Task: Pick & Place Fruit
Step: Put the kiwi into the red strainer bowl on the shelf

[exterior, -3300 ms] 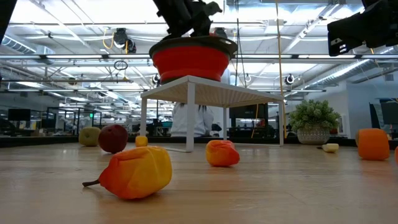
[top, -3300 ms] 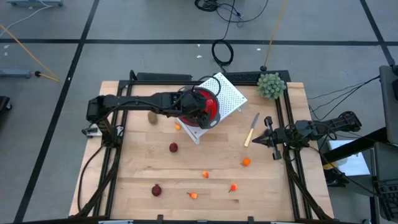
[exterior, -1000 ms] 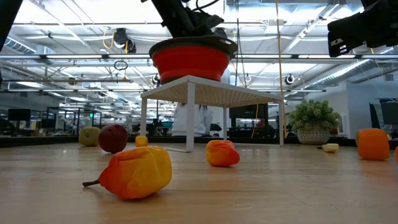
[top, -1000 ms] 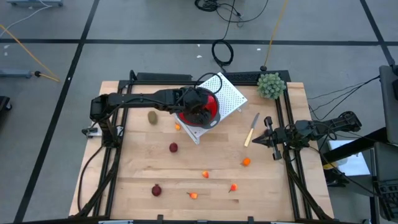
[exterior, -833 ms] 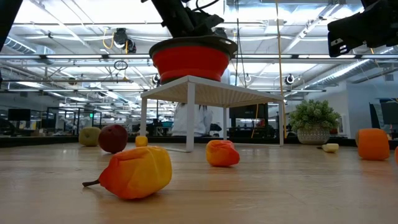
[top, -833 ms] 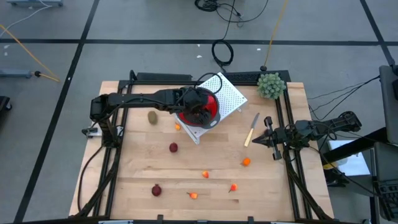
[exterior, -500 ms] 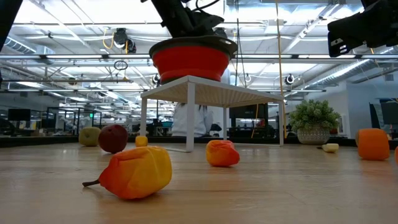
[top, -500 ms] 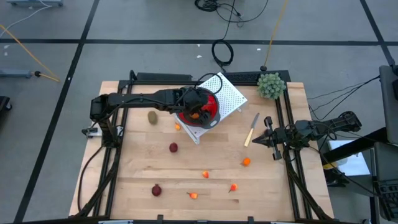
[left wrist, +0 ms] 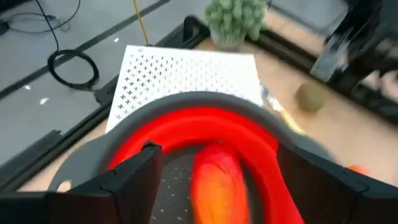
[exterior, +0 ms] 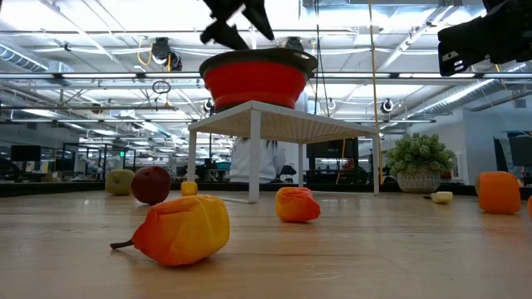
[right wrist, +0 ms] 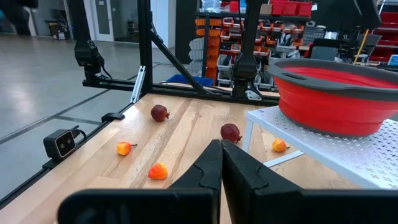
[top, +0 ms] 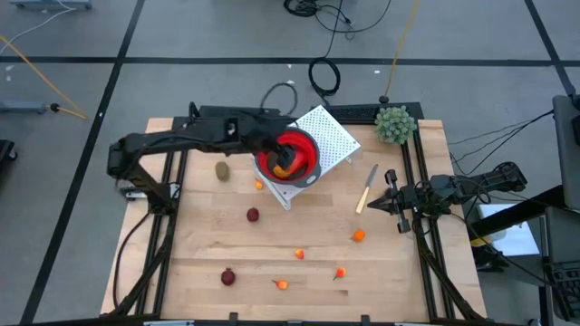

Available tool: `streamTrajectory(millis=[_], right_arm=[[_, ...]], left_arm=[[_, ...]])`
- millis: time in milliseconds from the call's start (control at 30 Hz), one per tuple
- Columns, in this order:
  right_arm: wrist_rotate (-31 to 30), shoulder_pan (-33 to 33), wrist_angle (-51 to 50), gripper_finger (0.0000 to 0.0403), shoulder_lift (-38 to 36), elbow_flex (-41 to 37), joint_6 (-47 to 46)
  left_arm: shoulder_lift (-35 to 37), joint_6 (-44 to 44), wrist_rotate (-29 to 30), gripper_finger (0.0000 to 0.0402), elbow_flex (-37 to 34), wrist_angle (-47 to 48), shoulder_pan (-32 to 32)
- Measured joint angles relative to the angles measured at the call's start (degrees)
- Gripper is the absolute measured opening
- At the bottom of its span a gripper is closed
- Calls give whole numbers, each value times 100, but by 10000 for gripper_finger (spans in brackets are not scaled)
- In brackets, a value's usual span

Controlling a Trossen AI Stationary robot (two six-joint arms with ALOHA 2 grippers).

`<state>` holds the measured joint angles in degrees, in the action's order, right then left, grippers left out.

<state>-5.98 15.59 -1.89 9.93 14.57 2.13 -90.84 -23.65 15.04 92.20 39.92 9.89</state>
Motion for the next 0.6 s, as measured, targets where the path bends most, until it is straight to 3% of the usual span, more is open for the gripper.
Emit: streamTrajectory(millis=[367,600], right_arm=[[2,0,-4,0,0,0,0],[2,0,-4,0,0,-1,0]], left_arm=[[1051,-2043,-5,259,3,1247,-645],[1304,-3674,25,222,4,3243,-885]])
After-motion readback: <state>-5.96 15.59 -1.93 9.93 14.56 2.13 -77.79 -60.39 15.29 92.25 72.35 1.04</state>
